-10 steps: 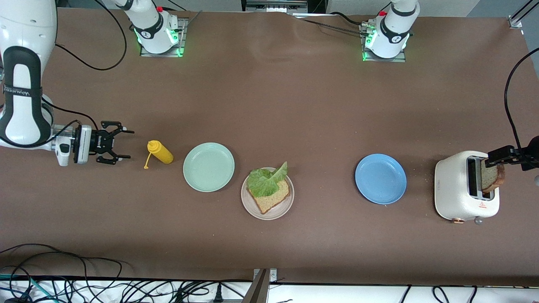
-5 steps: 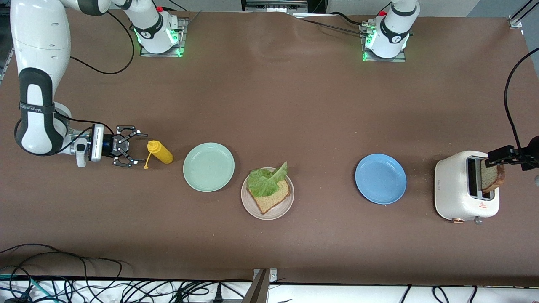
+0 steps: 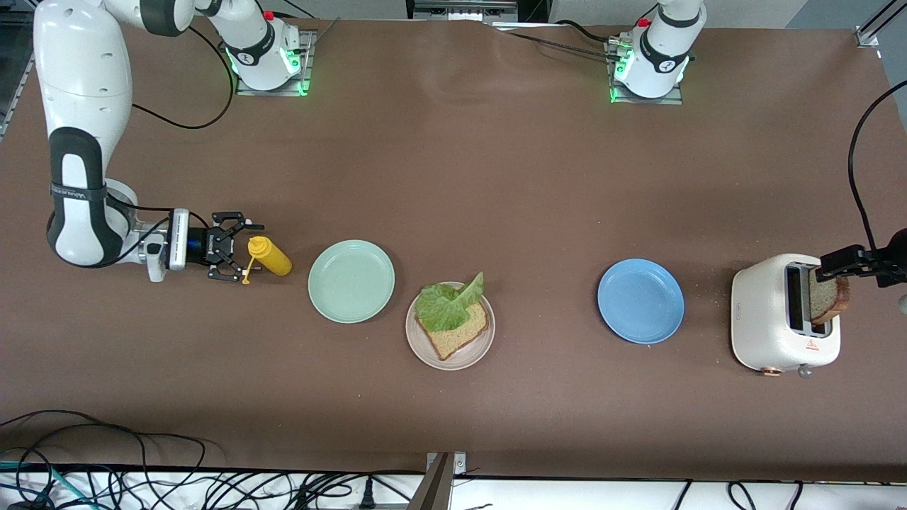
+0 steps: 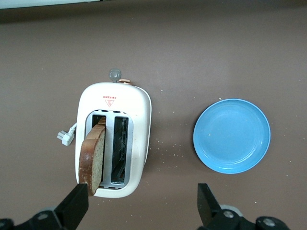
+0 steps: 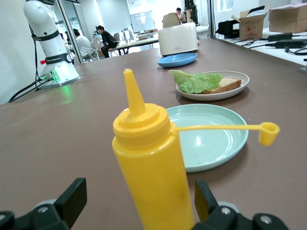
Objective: Make sandwich on beige plate with both arms
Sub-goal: 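Close the right gripper on the mustard bottle body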
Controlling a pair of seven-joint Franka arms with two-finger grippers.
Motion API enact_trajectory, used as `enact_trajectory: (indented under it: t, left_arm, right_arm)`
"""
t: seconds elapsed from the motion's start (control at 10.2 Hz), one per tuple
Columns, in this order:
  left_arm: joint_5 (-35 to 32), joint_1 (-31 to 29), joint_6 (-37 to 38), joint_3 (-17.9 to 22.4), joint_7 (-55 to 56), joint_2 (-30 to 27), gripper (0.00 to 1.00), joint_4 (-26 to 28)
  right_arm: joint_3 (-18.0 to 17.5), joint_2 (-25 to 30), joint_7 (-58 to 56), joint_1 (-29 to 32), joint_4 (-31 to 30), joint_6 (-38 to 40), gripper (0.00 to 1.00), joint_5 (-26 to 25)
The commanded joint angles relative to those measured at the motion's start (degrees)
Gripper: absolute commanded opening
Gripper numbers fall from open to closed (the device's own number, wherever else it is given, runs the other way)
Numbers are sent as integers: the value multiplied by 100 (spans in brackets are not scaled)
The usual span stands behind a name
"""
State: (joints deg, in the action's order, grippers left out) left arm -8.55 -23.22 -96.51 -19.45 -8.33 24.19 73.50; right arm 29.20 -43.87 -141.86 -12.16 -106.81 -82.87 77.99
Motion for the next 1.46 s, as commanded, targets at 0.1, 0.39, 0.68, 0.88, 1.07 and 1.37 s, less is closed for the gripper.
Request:
enact_trajectory:
  t: [0.1, 0.39, 0.68, 0.88, 1.07, 1.37]
  left_arm:
    - [37, 10, 10, 11, -142, -37, 100, 33]
    - [37, 10, 10, 11, -142, -37, 100, 42]
    - [37, 19, 10, 11, -142, -37, 100, 42]
    - [37, 10, 10, 11, -142, -37, 100, 42]
    - [37, 10, 10, 11, -142, -37, 100, 42]
    - [37, 11, 10, 11, -142, -37, 100, 42]
  right_arm:
    - [-142, -201, 44, 82, 283, 157, 26, 94]
    - [-178, -245, 561, 100, 485, 175, 0, 41]
    - [-152, -184, 1727, 82, 870, 429, 0, -221]
    - [-143, -122, 3158, 39, 1301, 517, 0, -441]
    - [-134, -96, 4529, -93, 2072, 483, 0, -897]
    - [-91, -96, 6787, -802, 3145, -279, 0, -2011]
